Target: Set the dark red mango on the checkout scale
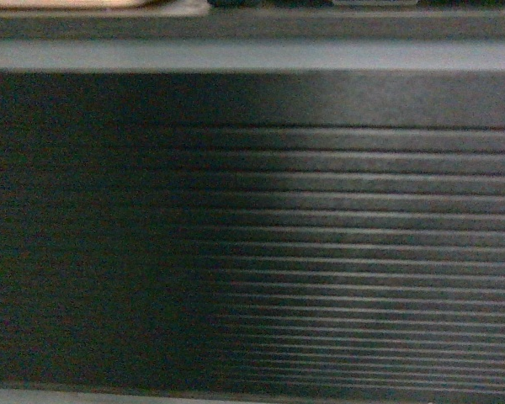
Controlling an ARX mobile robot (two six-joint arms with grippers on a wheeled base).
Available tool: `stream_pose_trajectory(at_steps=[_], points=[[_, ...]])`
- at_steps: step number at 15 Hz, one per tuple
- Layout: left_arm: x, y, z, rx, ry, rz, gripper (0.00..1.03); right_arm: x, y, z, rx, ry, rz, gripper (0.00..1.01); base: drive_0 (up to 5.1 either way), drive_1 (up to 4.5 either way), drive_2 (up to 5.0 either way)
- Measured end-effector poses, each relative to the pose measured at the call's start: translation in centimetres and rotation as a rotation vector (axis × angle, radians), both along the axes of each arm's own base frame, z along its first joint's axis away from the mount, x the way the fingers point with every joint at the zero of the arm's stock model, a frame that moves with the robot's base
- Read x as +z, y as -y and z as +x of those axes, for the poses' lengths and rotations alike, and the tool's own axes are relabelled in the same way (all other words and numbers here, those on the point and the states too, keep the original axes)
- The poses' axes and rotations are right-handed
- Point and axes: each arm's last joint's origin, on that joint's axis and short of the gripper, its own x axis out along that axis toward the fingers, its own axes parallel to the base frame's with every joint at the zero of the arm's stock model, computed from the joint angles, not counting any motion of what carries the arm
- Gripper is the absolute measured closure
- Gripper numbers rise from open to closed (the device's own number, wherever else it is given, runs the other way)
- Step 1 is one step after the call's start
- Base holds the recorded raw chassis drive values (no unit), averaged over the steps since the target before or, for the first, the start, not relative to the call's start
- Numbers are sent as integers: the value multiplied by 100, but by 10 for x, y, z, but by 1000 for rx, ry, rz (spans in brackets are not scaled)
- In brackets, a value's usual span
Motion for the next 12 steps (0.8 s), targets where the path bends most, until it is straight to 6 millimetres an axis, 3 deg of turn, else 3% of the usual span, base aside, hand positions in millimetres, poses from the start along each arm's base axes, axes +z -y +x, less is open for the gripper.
stream_pose_trajectory(at_steps=[12], points=[[0, 0, 0, 0, -2, 1, 5, 0, 0, 0, 0, -2, 0, 3, 0, 0, 0]])
